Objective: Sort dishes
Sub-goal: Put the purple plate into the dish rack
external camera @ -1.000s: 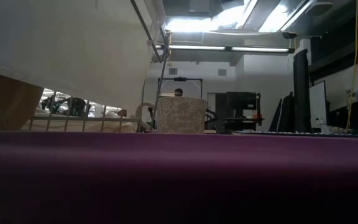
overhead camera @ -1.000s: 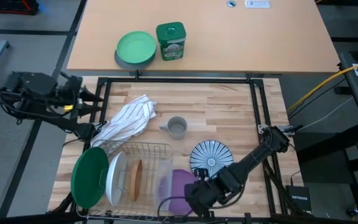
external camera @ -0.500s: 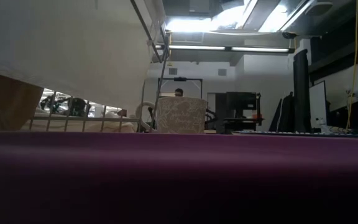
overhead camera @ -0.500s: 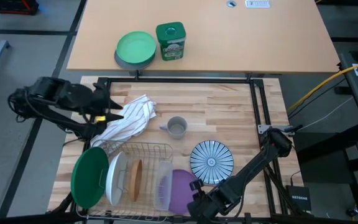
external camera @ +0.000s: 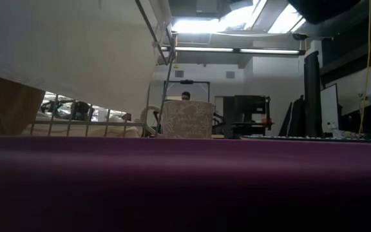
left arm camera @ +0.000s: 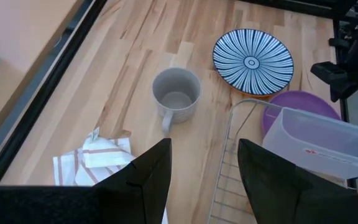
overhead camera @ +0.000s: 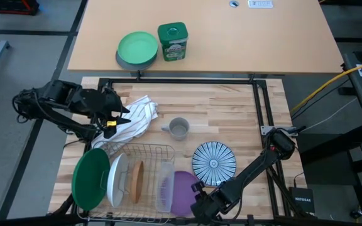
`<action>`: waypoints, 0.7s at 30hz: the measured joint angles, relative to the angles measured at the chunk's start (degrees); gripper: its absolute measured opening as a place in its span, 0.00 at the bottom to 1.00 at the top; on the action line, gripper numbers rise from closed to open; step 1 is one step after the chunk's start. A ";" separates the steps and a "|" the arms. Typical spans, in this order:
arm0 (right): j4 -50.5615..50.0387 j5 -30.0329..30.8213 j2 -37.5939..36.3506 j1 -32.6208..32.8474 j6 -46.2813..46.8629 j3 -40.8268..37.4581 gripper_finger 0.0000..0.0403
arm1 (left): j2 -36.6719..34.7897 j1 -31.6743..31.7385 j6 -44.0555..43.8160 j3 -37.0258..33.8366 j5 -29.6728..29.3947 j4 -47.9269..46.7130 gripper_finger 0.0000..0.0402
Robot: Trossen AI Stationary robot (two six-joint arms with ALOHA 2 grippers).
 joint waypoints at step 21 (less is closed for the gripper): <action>8.28 5.27 2.21 0.00 -14.98 -9.19 0.27 | -0.07 0.00 -1.27 0.00 0.00 0.00 0.43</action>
